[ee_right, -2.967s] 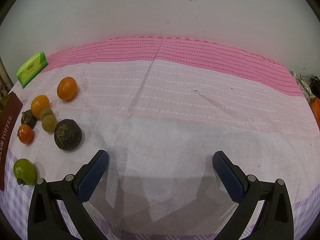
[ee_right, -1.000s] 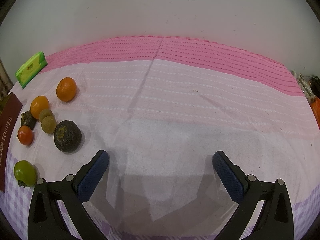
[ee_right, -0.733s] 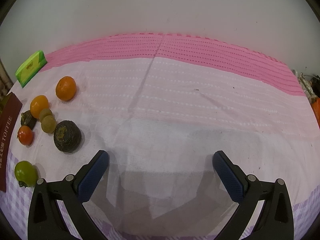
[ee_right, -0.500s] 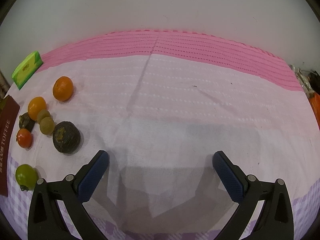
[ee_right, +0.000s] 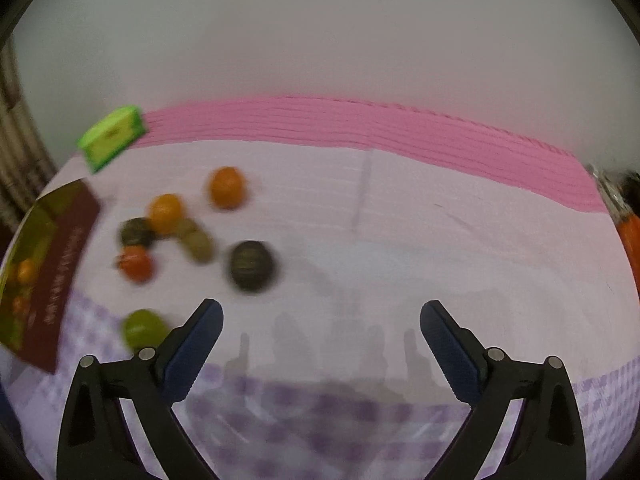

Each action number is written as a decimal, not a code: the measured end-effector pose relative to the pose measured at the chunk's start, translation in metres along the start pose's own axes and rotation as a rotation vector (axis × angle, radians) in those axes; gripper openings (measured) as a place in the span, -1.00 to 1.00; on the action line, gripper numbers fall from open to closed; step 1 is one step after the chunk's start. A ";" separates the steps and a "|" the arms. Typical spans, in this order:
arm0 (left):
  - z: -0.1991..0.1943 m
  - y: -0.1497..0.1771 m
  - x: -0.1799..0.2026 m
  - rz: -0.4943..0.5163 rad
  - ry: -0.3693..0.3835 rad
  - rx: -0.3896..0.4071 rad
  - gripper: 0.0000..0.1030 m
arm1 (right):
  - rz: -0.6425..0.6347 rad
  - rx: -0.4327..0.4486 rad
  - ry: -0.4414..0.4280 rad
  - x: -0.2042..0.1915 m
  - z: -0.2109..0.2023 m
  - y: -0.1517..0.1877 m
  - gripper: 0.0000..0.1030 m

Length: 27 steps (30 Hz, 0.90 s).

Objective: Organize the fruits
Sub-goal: 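Move the right gripper to the green round fruit and close on it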

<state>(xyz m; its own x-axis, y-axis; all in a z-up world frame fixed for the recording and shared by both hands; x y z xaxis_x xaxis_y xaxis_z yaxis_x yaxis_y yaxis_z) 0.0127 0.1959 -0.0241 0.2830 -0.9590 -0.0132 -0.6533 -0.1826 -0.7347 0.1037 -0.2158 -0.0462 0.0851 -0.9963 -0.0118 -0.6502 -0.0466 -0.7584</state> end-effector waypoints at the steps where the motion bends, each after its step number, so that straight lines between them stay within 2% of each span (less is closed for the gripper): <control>1: 0.000 0.000 -0.001 -0.003 -0.003 0.000 0.93 | -0.020 0.009 -0.016 -0.011 -0.004 -0.001 0.91; 7: 0.001 0.000 -0.004 -0.011 -0.011 -0.002 0.93 | -0.087 0.024 -0.120 -0.062 -0.018 -0.001 0.90; 12: 0.001 0.000 -0.006 -0.021 -0.017 -0.006 0.93 | -0.153 0.006 -0.155 -0.092 -0.017 0.008 0.84; 21: 0.004 0.000 -0.014 -0.044 -0.034 -0.015 0.93 | -0.177 -0.036 -0.160 -0.106 -0.002 0.014 0.66; 27: 0.005 0.000 -0.018 -0.059 -0.045 -0.022 0.93 | -0.184 -0.083 -0.174 -0.110 0.007 0.023 0.43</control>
<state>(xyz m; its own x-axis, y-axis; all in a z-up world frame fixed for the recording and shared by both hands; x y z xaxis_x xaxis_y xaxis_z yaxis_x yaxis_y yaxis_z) 0.0112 0.2142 -0.0276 0.3522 -0.9359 -0.0010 -0.6497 -0.2437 -0.7201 0.0845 -0.1064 -0.0665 0.3318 -0.9433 0.0038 -0.6709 -0.2388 -0.7021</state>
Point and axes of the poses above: each gripper's, at about its wrist camera, not at the fingertips, and z roughly the way its jaws point, x to its right, y to its underside, the point moved 4 cm from there along z, roughly the way its jaws point, and after that the axes turned 13 degrees about x, right-handed, at the moved point
